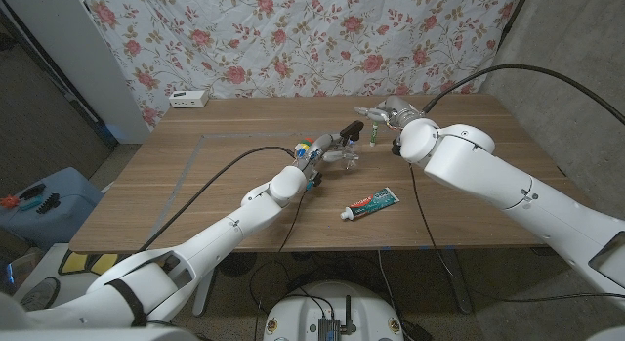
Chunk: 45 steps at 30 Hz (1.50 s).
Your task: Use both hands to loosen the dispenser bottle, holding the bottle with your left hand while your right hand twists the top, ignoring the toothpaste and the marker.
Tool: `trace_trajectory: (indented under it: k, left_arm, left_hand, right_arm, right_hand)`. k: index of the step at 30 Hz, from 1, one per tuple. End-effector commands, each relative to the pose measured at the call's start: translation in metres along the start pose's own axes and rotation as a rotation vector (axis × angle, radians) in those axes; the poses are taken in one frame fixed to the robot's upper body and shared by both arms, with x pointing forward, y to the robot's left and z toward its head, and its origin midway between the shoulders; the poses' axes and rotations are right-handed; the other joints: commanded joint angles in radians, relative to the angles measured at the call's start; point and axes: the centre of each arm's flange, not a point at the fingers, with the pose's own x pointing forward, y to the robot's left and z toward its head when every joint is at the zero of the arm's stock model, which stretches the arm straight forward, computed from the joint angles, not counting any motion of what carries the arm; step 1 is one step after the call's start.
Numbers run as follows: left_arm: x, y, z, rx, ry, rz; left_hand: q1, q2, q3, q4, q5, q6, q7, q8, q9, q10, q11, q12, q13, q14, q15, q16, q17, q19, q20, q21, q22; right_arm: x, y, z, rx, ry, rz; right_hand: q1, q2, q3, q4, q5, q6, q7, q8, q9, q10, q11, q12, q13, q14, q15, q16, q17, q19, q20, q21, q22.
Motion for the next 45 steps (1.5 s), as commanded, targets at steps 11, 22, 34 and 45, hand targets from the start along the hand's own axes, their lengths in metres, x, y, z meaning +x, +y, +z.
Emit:
trace_trajectory:
  k: [11, 22, 34, 45]
  left_arm:
    - [0.003, -0.003, 0.001, 0.001, 0.004, -0.002]
    - [0.003, -0.001, 0.001, 0.003, -0.001, -0.004]
    - [0.003, 0.000, 0.000, 0.002, 0.001, -0.004]
    - [0.001, -0.001, -0.001, -0.001, 0.009, -0.002]
  left_hand:
    - [-0.098, 0.134, 0.070, 0.060, 0.002, 0.063, -0.028, 0.006, 0.001, 0.082, -0.062, 0.005, 0.146, 0.018, -0.097, 0.007, 0.004, 0.000, -0.026, -0.002, 0.000]
    - [-0.098, 0.133, 0.071, 0.060, 0.002, 0.064, -0.029, 0.006, 0.001, 0.083, -0.063, 0.005, 0.146, 0.019, -0.098, 0.007, 0.003, -0.001, -0.026, -0.002, 0.000]
    - [-0.099, 0.135, 0.071, 0.060, 0.002, 0.065, -0.028, 0.005, 0.002, 0.086, -0.062, 0.006, 0.146, 0.019, -0.098, 0.007, 0.004, 0.000, -0.025, -0.002, 0.000]
    - [-0.098, 0.136, 0.073, 0.059, 0.002, 0.065, -0.027, 0.004, 0.002, 0.083, -0.063, 0.004, 0.146, 0.020, -0.099, 0.007, 0.004, 0.000, -0.024, -0.002, 0.000]
  right_arm:
    - [-0.001, 0.014, 0.007, -0.060, 0.026, 0.018]
    - [0.002, 0.019, 0.017, -0.092, 0.008, 0.043]
    - [0.009, 0.022, 0.025, -0.144, 0.014, 0.077]
    - [0.012, 0.023, 0.027, -0.169, 0.031, 0.089]
  right_hand:
    - [-0.070, 0.001, -0.022, 0.033, 0.014, 0.061, 0.009, 0.016, -0.004, 0.020, 0.008, 0.004, 0.000, 0.019, -0.001, 0.008, 0.005, 0.015, -0.009, 0.001, 0.003]
    - [-0.087, -0.001, -0.028, 0.036, 0.017, 0.090, 0.008, 0.022, -0.007, 0.028, 0.010, 0.004, 0.000, 0.024, -0.002, 0.006, 0.003, 0.029, -0.008, 0.004, 0.003]
    - [-0.080, -0.028, -0.036, 0.017, 0.020, 0.049, 0.016, 0.001, -0.009, 0.003, 0.014, -0.009, -0.001, 0.018, 0.007, -0.004, -0.004, 0.027, -0.002, -0.001, 0.003]
    - [-0.053, -0.039, -0.031, -0.011, 0.023, 0.002, 0.026, -0.020, -0.010, -0.018, 0.022, -0.016, -0.001, 0.012, 0.014, -0.012, -0.009, 0.025, -0.002, -0.004, 0.003]
